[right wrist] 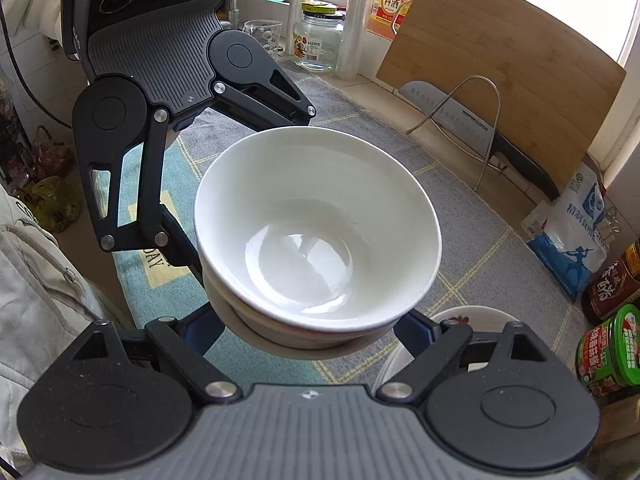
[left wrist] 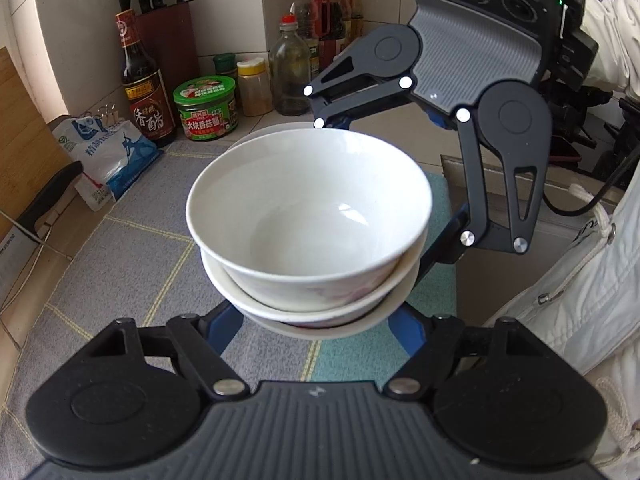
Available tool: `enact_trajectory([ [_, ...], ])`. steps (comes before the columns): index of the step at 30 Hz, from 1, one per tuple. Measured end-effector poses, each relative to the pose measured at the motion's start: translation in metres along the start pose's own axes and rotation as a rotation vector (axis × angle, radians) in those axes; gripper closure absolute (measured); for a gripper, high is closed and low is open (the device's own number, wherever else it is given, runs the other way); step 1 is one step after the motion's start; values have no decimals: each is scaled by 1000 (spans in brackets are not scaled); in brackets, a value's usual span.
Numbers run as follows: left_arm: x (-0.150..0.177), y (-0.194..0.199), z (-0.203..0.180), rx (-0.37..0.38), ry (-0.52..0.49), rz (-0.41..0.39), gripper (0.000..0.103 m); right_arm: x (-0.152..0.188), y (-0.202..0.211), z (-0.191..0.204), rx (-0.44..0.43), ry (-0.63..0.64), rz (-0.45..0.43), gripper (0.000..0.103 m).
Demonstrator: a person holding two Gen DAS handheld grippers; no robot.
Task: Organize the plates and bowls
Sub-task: 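Carry the bowl stack with both grippers over the flower-print plate stack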
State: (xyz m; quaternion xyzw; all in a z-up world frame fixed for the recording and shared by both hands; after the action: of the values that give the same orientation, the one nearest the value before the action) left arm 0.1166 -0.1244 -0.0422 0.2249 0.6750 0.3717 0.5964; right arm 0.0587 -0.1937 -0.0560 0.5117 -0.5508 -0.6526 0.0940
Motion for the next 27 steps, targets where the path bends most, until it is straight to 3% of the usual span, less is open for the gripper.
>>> enact_trajectory([
  [14,-59,-57,-10,44,-86,-19,24,52,35,-46,82,-73,15,10],
  [27,-82,-102,-3,80,-122,-14,24,76,35,-77,128,-140,46,10],
])
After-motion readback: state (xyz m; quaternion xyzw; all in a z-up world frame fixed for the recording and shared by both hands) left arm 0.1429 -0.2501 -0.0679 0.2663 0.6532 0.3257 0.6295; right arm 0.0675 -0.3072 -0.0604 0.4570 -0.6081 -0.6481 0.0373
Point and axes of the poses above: each gripper's, at about its wrist camera, not at the fingertips, and y roughly against the way its jaws point, z to its left, x to its underside, the point moved 2 cm from there along -y, roughly the way its jaws point, and after that the axes turned 4 degrees about y, right-handed, at the moved point
